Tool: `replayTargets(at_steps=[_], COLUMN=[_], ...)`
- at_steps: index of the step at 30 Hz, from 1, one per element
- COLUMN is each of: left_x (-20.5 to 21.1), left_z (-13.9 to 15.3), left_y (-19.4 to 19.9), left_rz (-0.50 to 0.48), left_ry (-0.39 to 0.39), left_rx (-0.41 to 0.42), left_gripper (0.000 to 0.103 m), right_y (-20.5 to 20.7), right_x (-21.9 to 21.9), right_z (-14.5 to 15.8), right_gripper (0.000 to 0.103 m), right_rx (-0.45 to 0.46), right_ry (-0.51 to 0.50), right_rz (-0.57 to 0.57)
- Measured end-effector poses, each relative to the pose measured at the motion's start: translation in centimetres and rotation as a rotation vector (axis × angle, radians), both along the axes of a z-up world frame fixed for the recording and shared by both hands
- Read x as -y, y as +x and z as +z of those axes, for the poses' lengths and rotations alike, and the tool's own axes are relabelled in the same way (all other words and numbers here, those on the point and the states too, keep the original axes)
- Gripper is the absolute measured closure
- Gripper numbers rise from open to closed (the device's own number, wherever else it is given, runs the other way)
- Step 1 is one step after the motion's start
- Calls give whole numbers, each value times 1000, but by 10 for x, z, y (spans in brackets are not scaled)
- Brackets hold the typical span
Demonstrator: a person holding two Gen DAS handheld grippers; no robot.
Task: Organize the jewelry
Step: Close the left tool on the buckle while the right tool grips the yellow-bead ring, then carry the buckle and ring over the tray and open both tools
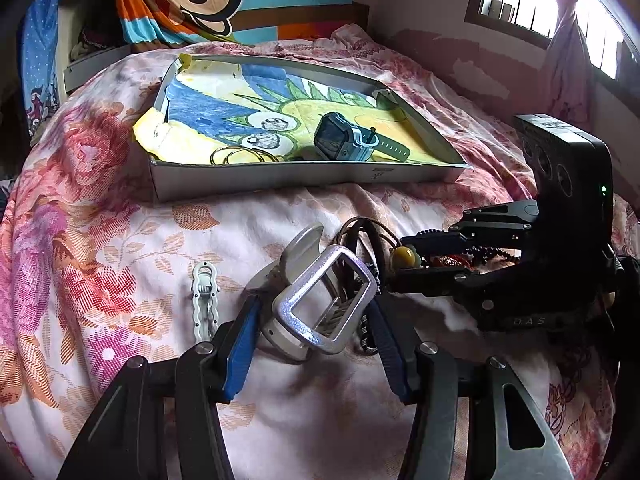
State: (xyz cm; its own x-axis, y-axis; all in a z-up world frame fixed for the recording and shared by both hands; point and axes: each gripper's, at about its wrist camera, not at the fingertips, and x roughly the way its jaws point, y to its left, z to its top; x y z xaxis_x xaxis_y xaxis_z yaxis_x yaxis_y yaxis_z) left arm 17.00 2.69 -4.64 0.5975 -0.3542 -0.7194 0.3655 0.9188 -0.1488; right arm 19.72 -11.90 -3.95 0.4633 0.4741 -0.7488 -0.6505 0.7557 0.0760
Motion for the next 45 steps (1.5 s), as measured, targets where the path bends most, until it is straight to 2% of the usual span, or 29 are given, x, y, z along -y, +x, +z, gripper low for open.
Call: replayTargets(at_steps=[8, 11, 15, 21, 24, 26, 30, 32, 35, 41, 45], left_x=[-8, -11, -12, -14, -13, -15, -23, -23, -12, 3, 15], left_z=[5, 7, 11, 26, 35, 43, 53, 55, 53, 29, 19], left_y=[-2, -2, -6, -10, -7, 1, 32, 54, 83, 121, 125], left_rz=[22, 35, 43, 62, 100, 169, 267, 299, 325, 373, 364], left_ry=[-63, -84, -99, -154, -167, -182, -264, -303, -285, -282, -195], left_rx=[11, 13, 22, 69, 110, 147, 173, 166, 163, 124, 125], left_gripper=[56, 57, 57, 57, 57, 57, 57, 57, 57, 57, 57], right_y=[-17, -26, -45, -52, -49, -44, -13, 4, 26, 61, 72], right_x=[15, 20, 25, 35, 40, 41, 56, 68, 80, 81, 82], right_z=[17, 26, 46, 70, 77, 81, 86, 85, 77, 47, 32], right_gripper=[79, 79, 79, 79, 79, 79, 79, 79, 79, 79, 79], right_rx=[61, 107, 211, 267, 308, 335, 373, 367, 340, 282, 248], right_ry=[58, 49, 12, 30, 43, 49, 104, 145, 174, 107, 72], right_rz=[-51, -75, -100, -122, -149, -181, -331, -406, -467, -501, -524])
